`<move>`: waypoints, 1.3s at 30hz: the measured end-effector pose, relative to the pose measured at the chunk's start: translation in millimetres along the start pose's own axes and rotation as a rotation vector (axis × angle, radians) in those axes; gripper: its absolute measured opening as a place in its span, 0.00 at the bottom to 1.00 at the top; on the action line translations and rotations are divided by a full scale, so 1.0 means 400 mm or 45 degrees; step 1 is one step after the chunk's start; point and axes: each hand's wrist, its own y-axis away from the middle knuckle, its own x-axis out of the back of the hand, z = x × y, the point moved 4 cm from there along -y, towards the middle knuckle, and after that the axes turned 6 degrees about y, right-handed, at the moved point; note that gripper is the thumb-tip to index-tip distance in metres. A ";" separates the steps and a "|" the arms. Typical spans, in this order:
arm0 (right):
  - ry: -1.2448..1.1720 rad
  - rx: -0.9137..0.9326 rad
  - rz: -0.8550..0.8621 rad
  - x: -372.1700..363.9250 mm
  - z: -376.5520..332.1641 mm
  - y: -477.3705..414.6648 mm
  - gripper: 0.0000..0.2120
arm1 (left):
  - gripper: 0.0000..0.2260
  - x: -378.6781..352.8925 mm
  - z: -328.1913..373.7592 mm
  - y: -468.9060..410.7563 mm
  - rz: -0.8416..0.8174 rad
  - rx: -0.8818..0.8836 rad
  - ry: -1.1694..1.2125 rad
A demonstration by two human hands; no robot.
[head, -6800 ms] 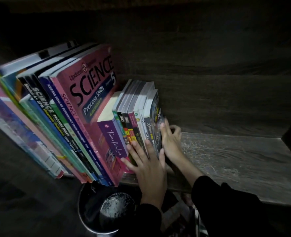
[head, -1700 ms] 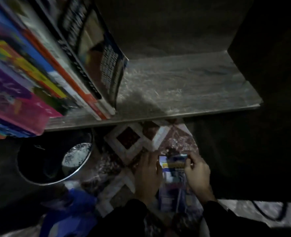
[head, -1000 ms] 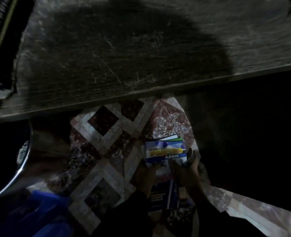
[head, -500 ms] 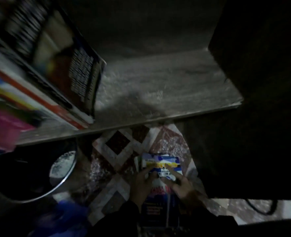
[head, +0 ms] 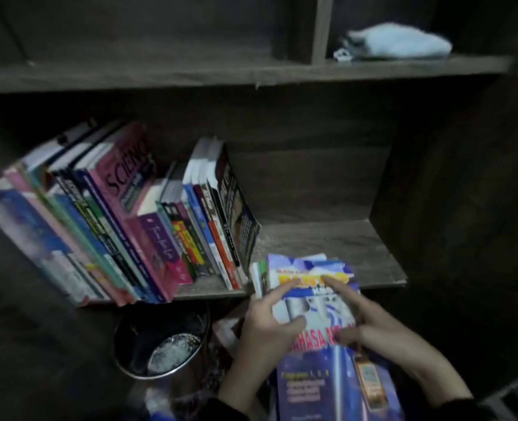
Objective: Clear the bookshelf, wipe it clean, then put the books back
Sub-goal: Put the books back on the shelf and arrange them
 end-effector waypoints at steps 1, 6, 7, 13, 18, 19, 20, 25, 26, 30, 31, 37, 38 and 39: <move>0.018 0.086 0.020 0.010 -0.040 -0.015 0.41 | 0.27 0.008 0.041 -0.013 0.074 -0.070 -0.058; 0.041 0.443 0.138 0.056 -0.211 -0.154 0.45 | 0.36 0.038 0.140 -0.122 0.488 -0.469 -0.340; 0.016 0.494 0.165 0.066 -0.230 -0.199 0.47 | 0.36 0.040 0.142 -0.149 0.587 -0.606 -0.420; -0.096 0.617 0.422 0.089 -0.269 -0.461 0.55 | 0.27 0.026 0.066 -0.291 0.901 -0.879 -0.614; -0.109 0.625 0.383 0.056 -0.262 -0.585 0.49 | 0.41 0.016 -0.013 -0.340 0.965 -0.802 -0.570; -0.109 0.629 0.380 0.047 -0.258 -0.601 0.47 | 0.43 0.012 -0.021 -0.339 0.980 -0.815 -0.595; -0.097 0.645 0.376 0.039 -0.260 -0.605 0.46 | 0.44 0.009 -0.024 -0.334 0.985 -0.841 -0.629; -0.172 0.565 0.437 0.008 -0.183 -0.622 0.33 | 0.42 0.018 -0.055 -0.328 0.988 -1.022 -1.071; -0.184 0.510 0.460 -0.009 -0.146 -0.626 0.28 | 0.40 0.017 -0.071 -0.331 0.974 -1.011 -1.149; -0.210 0.370 0.397 -0.095 -0.031 -0.629 0.28 | 0.40 -0.003 -0.169 -0.323 0.913 -0.848 -1.239; -0.196 0.352 0.350 -0.109 -0.025 -0.631 0.31 | 0.39 -0.003 -0.187 -0.319 0.906 -0.814 -1.221; -0.110 0.330 0.299 -0.078 -0.055 -0.686 0.29 | 0.33 -0.009 -0.182 -0.331 0.952 -0.645 -1.165; -0.035 0.307 0.298 -0.068 -0.058 -0.690 0.28 | 0.33 -0.010 -0.179 -0.334 0.962 -0.619 -1.158; 0.060 0.276 0.312 -0.055 -0.060 -0.692 0.27 | 0.34 -0.012 -0.177 -0.336 0.967 -0.598 -1.160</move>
